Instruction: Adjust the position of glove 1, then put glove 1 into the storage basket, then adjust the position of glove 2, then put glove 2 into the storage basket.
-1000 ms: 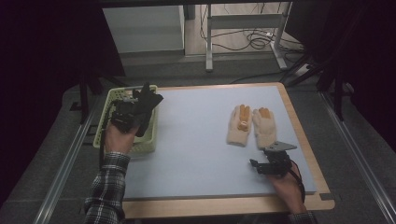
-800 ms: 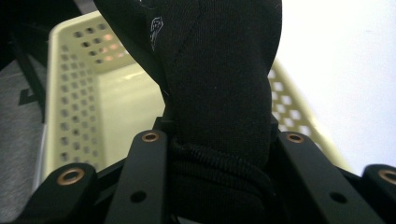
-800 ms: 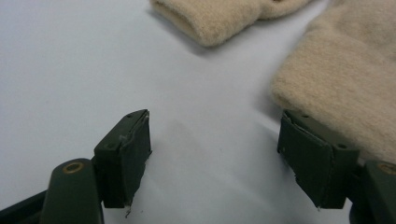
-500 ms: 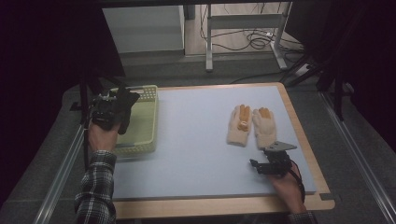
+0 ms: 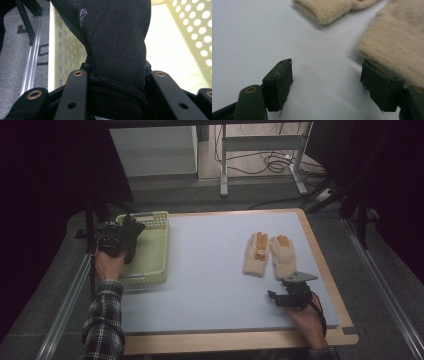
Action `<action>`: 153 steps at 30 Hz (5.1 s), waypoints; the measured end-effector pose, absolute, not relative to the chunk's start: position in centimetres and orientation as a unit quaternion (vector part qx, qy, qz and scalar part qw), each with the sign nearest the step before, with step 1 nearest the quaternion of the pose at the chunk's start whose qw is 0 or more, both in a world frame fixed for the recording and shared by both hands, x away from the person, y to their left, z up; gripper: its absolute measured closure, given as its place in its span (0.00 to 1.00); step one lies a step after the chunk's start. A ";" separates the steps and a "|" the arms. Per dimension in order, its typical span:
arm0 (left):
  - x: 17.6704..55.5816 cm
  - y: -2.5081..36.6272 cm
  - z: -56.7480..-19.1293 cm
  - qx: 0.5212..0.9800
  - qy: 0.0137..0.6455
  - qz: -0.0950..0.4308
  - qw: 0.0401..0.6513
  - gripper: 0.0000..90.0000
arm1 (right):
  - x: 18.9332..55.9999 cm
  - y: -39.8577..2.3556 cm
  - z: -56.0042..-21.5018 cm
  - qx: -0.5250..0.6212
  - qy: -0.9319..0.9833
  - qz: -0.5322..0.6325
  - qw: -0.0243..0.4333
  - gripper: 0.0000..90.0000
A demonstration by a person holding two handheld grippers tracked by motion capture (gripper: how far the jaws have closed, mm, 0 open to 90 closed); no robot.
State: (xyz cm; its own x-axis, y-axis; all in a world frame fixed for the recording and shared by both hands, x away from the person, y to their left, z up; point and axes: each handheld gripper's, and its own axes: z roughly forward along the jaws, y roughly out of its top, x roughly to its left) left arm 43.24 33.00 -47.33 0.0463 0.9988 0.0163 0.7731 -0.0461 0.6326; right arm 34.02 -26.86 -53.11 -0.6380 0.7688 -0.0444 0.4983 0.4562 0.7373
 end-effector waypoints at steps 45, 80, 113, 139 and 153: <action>42.2 33.0 -46.8 0.701 0.609 0.211 0.305 0.00 | 34.0 -26.8 -53.1 0.381 0.832 0.357 0.191 0.28; 35.0 28.5 -44.0 0.735 0.512 0.227 0.382 0.00 | 34.0 -26.8 -53.1 0.381 0.832 0.355 0.191 0.28; 25.3 15.4 -51.3 0.815 0.374 0.168 0.409 0.00 | 34.0 -26.8 -53.1 0.382 0.832 0.354 0.190 0.27; 26.3 14.5 -55.2 0.836 0.395 0.147 0.351 0.00 | 36.2 -26.0 -50.3 0.386 0.829 0.364 0.179 0.33; 27.9 15.2 -55.1 0.836 0.403 0.140 0.346 0.00 | 40.2 -25.0 -48.3 0.391 0.825 0.353 0.205 0.53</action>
State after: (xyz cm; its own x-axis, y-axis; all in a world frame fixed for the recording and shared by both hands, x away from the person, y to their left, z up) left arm 27.91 15.19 -55.08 0.6357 0.7706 -0.0445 0.5769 -0.4361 0.6907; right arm 40.24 -25.04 -48.25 -0.6094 0.7905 -0.0616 0.5009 0.4441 0.7429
